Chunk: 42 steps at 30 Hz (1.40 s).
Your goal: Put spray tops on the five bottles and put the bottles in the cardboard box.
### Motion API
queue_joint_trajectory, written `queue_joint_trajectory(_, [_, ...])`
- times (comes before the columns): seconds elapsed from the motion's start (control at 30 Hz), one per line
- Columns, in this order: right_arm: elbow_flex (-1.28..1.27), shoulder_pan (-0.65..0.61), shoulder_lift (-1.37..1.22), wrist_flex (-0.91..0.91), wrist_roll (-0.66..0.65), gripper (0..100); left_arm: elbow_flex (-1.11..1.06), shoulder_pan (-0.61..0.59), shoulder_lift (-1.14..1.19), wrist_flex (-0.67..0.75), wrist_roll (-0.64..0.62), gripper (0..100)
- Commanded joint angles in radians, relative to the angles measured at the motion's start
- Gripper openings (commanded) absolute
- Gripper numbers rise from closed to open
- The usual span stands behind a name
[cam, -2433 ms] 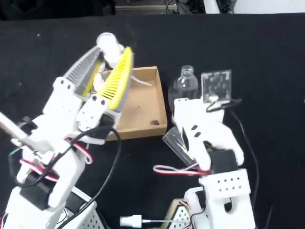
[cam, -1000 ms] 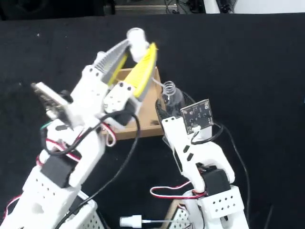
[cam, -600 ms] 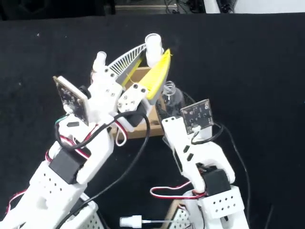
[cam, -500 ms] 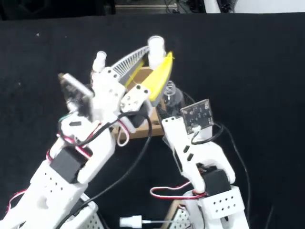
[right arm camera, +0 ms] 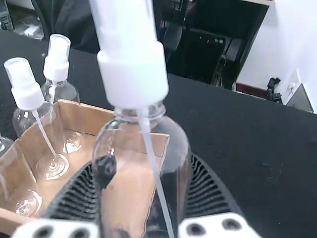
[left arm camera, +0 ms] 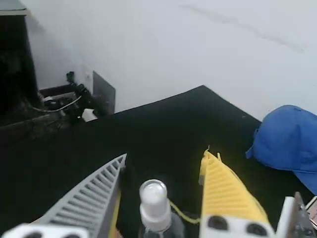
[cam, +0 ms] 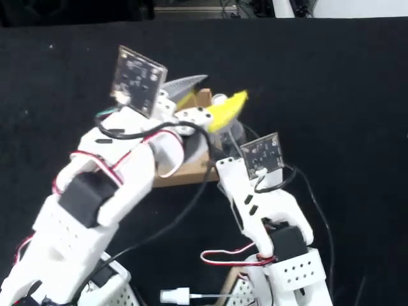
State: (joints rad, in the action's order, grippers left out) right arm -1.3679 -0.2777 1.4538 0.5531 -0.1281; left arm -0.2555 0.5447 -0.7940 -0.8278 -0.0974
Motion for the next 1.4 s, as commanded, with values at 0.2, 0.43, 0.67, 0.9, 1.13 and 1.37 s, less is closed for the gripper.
queue_joint_trajectory(0.2, [-0.005,-0.009,0.024,-0.086,0.087,1.1,0.18,-0.26,-0.164,-0.112,-0.011,22])
queue_joint_trajectory(0.43, [-0.117,-0.049,0.022,-0.397,0.195,1.1,0.134,-0.387,-0.183,-0.005,-0.011,22])
queue_joint_trajectory(0.67, [-0.104,-0.103,-0.047,-0.525,0.195,1.1,-0.022,-0.426,-0.186,0.199,-0.011,22])
queue_joint_trajectory(0.9, [0.09,-0.107,-0.386,-0.529,0.201,1.5,-0.102,-0.44,-0.186,0.308,-0.009,22])
queue_joint_trajectory(1.13, [0.208,-0.109,-0.674,-0.532,0.193,1.5,-0.143,-0.519,-0.186,0.385,-0.009,22])
queue_joint_trajectory(1.37, [0.179,-0.109,-0.851,-0.822,0.199,1.1,-0.143,-0.513,-0.186,0.379,-0.009,22])
